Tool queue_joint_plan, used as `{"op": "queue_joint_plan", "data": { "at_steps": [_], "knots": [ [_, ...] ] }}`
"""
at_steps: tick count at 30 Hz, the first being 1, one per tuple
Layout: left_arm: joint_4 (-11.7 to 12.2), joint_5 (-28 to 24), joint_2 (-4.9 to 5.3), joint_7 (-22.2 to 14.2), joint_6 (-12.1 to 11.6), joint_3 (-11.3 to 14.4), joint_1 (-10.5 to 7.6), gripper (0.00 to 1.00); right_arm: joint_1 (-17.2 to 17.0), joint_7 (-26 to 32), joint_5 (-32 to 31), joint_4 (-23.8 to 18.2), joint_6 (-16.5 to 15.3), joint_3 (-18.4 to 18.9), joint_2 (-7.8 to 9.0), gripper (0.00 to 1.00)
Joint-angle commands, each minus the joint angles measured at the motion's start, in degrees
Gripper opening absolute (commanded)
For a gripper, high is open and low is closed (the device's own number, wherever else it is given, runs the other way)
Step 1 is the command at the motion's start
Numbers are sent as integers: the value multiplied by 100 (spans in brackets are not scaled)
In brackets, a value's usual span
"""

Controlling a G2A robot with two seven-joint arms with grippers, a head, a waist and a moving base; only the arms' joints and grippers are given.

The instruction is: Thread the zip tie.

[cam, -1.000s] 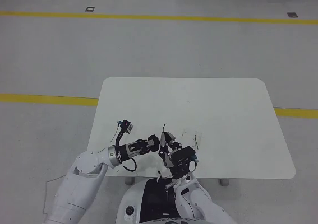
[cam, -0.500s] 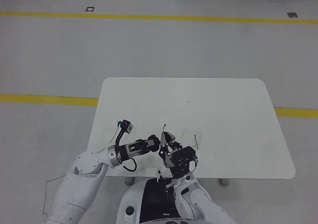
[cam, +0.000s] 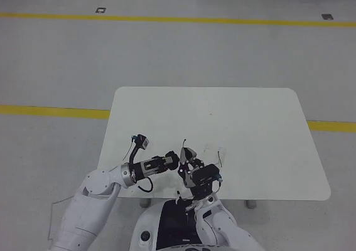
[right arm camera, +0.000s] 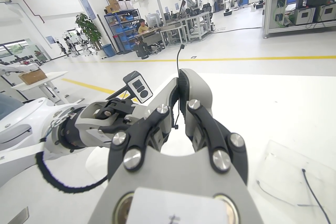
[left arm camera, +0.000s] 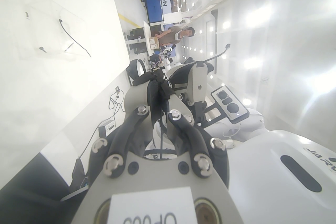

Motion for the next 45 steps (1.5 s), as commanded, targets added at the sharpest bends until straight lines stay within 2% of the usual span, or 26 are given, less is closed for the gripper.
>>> {"op": "queue_joint_plan", "data": {
  "at_steps": [1,45],
  "knots": [
    [0,0,0,0,0,0,0,0,-7,-14,4,-4,-5,4,3,0],
    [0,0,0,0,0,0,0,0,30,-12,33,50,24,-16,-3,0]
  ]
}}
